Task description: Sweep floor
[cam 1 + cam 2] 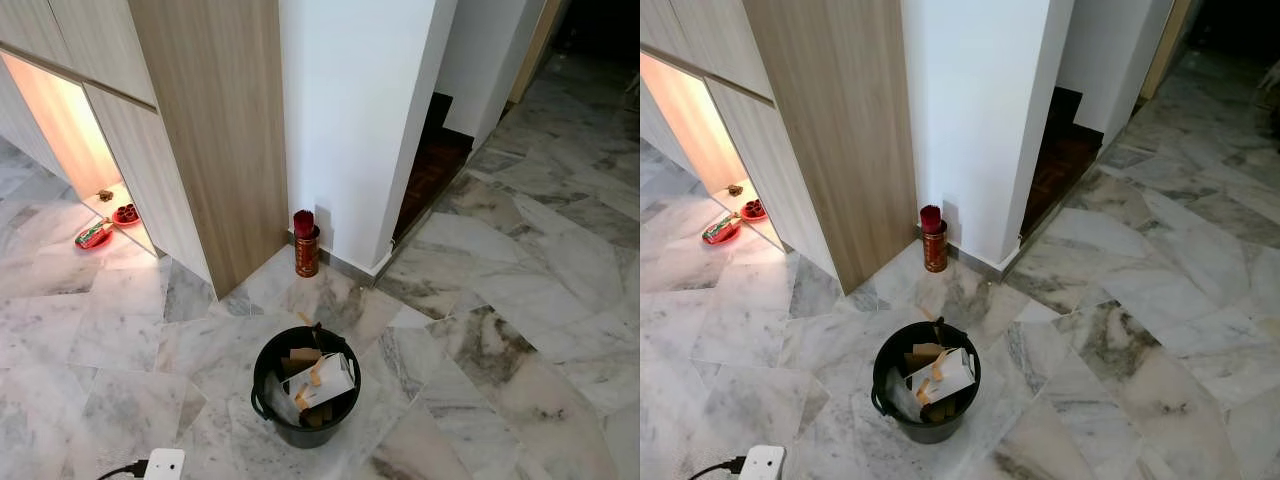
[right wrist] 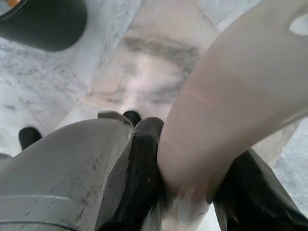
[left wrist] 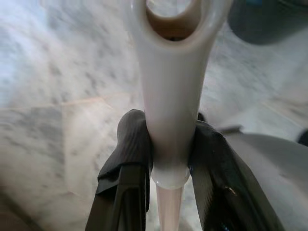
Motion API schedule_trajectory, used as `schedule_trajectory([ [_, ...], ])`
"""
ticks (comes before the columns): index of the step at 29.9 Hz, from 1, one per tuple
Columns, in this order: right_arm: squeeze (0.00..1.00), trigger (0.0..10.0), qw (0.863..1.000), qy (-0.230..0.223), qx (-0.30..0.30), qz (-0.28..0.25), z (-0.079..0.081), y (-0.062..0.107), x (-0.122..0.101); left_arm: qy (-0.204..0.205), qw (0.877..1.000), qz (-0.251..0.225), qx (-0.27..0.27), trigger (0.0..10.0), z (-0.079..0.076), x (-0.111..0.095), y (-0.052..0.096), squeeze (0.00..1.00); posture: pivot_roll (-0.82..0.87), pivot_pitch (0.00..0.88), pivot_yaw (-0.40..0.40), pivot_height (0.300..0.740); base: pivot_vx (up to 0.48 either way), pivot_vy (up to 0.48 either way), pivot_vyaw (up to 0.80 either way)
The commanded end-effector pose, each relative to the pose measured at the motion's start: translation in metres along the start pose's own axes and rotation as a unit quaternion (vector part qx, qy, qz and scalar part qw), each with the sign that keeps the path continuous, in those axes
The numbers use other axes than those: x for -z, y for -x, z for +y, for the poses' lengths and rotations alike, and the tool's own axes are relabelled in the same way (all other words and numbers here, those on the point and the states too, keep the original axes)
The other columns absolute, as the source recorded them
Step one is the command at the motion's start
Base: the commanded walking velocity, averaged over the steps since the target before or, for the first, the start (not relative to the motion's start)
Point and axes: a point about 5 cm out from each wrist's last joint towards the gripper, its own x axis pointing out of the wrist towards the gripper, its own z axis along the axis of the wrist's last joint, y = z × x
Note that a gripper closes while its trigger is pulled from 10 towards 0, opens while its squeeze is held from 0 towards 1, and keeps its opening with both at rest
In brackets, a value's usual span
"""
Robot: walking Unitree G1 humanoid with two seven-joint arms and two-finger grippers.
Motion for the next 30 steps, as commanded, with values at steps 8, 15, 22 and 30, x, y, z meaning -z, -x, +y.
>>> schedule_trajectory([
  [8,0.00,10.0,0.995,0.076,0.053,-0.046,-0.009,0.001,-0.012,-0.021,0.994,-0.068,-0.086,10.0,0.045,-0.033,-0.001,0.00,0.06,0.000,-0.041,0.740,0.000,0.000,0.00],
  [15,0.00,10.0,0.952,0.160,0.118,-0.232,-0.019,0.003,-0.114,-0.019,0.980,-0.150,-0.132,10.0,0.057,-0.070,0.001,0.00,0.05,0.000,-0.046,0.740,0.000,0.000,0.00],
  [22,0.00,10.0,0.918,0.160,0.157,-0.328,-0.032,0.017,-0.154,-0.006,0.962,-0.221,-0.162,10.0,0.060,-0.101,0.006,0.00,0.05,0.000,-0.052,0.740,0.000,0.000,0.00],
  [30,0.00,10.0,0.892,0.144,0.162,-0.398,-0.020,0.026,-0.185,0.005,0.941,-0.272,-0.200,10.0,0.066,-0.120,0.012,0.00,0.04,0.000,-0.055,0.740,0.000,0.000,0.00],
])
